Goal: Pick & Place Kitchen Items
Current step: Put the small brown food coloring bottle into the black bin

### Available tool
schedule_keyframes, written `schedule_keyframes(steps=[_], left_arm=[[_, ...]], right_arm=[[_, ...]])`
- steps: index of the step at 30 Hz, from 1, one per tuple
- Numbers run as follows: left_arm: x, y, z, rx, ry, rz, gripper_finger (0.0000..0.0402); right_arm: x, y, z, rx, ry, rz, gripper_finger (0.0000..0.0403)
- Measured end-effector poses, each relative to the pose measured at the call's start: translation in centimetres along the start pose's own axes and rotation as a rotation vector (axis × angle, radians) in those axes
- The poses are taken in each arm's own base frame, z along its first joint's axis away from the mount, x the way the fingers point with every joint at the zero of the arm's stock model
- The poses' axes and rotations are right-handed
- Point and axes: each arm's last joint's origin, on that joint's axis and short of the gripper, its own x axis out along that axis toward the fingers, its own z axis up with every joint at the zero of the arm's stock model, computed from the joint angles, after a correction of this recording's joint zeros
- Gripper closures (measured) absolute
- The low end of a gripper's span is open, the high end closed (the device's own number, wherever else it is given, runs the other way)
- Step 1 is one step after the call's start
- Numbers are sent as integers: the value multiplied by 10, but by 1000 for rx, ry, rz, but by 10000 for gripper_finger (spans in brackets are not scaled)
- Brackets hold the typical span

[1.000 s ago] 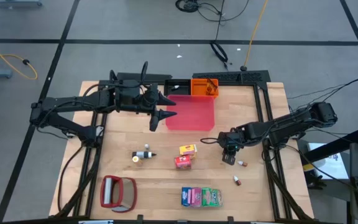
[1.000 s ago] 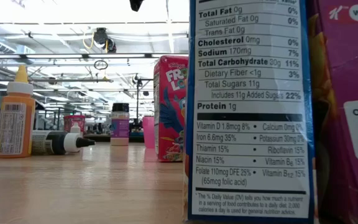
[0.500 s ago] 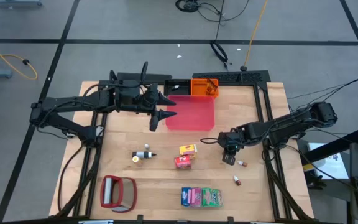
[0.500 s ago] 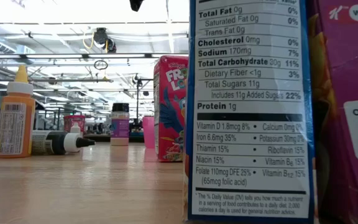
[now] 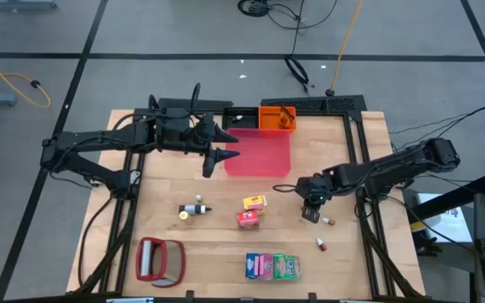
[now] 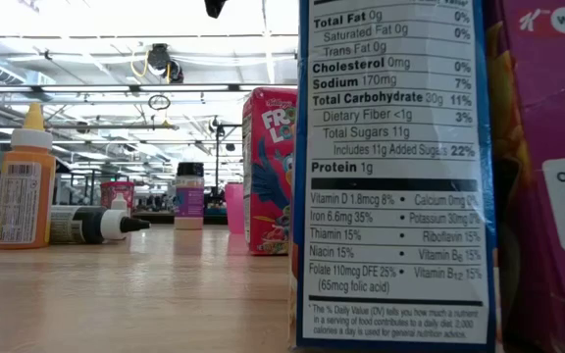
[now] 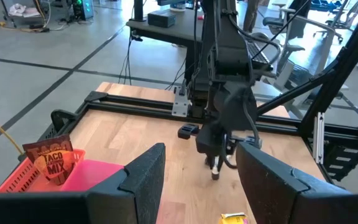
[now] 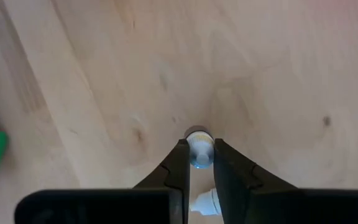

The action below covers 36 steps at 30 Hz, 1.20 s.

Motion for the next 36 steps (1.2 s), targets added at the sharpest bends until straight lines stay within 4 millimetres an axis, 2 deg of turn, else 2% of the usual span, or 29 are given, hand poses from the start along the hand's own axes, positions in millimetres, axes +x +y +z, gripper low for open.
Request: schedule_keyframes(steps=[4, 9, 18, 23, 27, 36], left_arm=[[0, 0, 0, 0, 0, 0, 201], [0, 0, 0, 14, 0, 0, 201], [0, 0, 0, 18, -4, 0, 201], [0, 0, 1, 18, -8, -1, 201], [0, 0, 1, 19, -10, -1, 201], [0, 0, 1, 20, -14, 0, 201]], right_arm=[[-20, 1, 8, 26, -45, 17, 366], [-58, 9, 28, 15, -154, 60, 366], [-135, 25, 75, -61, -448, 120, 366], [-168, 29, 99, -85, -649, 168, 366], [-175, 30, 115, -109, -750, 205, 366], [-169, 35, 149, -153, -900, 362, 366]])
